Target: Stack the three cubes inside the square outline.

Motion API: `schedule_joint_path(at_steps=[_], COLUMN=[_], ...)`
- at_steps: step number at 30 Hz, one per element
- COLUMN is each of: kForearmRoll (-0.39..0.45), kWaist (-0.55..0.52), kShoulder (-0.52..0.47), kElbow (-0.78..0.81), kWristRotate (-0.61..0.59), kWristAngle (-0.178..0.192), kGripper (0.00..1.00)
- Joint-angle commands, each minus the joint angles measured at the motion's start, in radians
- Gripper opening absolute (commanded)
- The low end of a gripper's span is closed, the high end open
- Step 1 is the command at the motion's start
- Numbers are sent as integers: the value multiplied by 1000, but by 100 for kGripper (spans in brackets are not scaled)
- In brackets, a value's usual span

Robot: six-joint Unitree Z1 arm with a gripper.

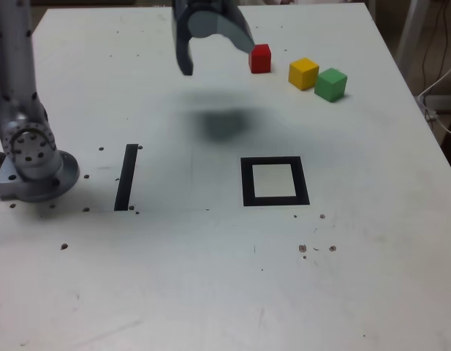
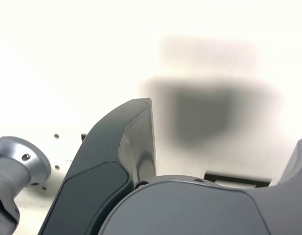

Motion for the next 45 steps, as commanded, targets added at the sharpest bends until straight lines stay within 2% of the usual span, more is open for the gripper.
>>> schedule_joint_path(at_steps=[1,16,33,45], kForearmRoll=[22,134,256,360], kWaist=[36,166,200,207], kShoulder=[47,296,512,641], kElbow=[-78,-423,-693,-863], kWristRotate=[28,141,208,246], kWristAngle=[0,-14,-30,-63], kGripper=[99,99,97,90])
